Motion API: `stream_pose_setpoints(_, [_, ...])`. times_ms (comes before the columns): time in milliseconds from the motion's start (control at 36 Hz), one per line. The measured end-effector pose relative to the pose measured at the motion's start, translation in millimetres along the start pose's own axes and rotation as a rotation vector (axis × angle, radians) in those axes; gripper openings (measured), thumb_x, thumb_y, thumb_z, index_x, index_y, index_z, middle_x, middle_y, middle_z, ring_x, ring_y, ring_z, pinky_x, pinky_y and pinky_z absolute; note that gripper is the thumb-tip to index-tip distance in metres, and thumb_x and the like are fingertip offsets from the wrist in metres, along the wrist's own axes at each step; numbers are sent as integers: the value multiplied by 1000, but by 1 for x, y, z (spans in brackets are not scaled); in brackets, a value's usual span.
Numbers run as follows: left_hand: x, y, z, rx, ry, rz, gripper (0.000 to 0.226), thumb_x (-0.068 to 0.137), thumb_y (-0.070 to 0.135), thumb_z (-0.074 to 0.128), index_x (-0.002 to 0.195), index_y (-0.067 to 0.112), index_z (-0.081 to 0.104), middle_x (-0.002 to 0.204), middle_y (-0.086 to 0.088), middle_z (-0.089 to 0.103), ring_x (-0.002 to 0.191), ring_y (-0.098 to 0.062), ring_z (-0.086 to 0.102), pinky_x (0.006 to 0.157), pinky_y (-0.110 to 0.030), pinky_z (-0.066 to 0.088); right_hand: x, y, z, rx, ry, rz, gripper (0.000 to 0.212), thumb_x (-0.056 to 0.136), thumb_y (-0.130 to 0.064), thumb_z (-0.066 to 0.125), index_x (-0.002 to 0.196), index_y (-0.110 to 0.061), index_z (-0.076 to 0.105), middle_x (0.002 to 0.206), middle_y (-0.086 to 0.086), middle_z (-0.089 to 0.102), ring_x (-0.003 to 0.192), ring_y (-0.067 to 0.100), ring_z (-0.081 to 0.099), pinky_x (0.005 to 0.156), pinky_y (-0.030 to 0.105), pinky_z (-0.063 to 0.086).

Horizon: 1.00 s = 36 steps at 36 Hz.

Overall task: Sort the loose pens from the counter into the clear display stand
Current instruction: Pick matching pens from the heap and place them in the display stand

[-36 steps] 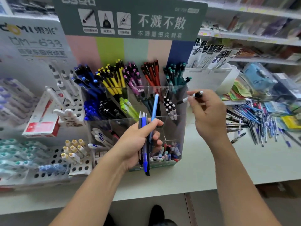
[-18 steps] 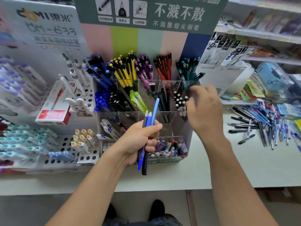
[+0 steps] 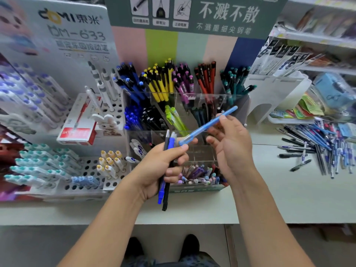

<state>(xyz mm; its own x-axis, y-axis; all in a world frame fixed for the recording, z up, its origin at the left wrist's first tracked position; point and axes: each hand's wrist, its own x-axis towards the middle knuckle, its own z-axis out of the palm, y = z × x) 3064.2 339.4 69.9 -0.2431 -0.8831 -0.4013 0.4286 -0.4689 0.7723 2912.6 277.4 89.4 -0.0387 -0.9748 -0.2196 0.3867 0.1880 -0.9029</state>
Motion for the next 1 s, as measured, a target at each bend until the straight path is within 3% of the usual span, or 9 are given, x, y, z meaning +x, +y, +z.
stream_pose_setpoints(139, [-4,2,-7,-111,92,56,26,103,19,52,118,10,70,64,3,40,38,-2,23,32,-14,21,3,0,2,34,-24,11,15,104,-11,51,96,-11,64,72,-2,67,65,9,62,55,19,50])
stream_pose_setpoints(250, [-6,7,-8,-164,125,63,39,93,38,58,116,8,69,62,4,37,37,-2,23,31,-14,21,0,6,2,115,-18,56,16,107,-14,45,98,-13,58,77,3,69,71,16,66,63,27,56])
stream_pose_setpoints(333, [-6,11,-6,-262,221,148,32,97,38,55,95,8,67,59,5,36,38,-2,26,32,-14,21,-5,5,1,177,-90,153,13,108,-17,38,100,-13,48,66,5,58,56,18,58,56,31,56])
stream_pose_setpoints(444, [-7,22,-6,-475,248,282,34,103,39,48,85,13,62,64,3,46,52,-7,45,44,-17,38,-9,4,2,-406,-352,181,23,109,-22,42,114,-17,64,63,1,43,44,10,30,37,20,27])
stream_pose_setpoints(528, [-12,28,-10,-392,305,315,39,102,46,45,94,16,68,69,2,57,64,-12,59,56,-23,49,-8,8,4,-762,-362,-9,27,105,-17,52,112,-32,72,65,2,46,50,11,34,44,20,30])
stream_pose_setpoints(639, [-19,29,-21,-208,396,340,34,103,41,48,92,13,65,54,4,33,45,-8,33,44,-20,31,-9,2,-3,-774,-413,83,47,100,1,48,122,-35,69,79,13,48,66,21,41,53,27,36])
stream_pose_setpoints(722, [-21,26,-28,-200,395,295,23,102,28,53,85,14,58,53,6,26,40,-7,24,38,-19,23,-8,-13,-9,-820,-356,-44,53,102,0,47,134,-39,60,91,9,64,57,17,52,44,26,43])
stream_pose_setpoints(861, [-20,19,-29,-452,209,247,20,97,13,39,81,15,52,60,4,30,48,-9,27,44,-21,29,-8,-34,-5,-369,-260,40,34,104,-1,39,100,-15,69,79,10,60,56,21,58,41,25,48])
stream_pose_setpoints(1000, [-18,15,-34,-462,295,289,24,105,13,37,87,13,53,57,4,34,46,-7,32,43,-19,32,-17,-27,-4,82,-505,319,44,95,-10,33,130,-4,59,120,20,71,112,30,70,79,31,61])
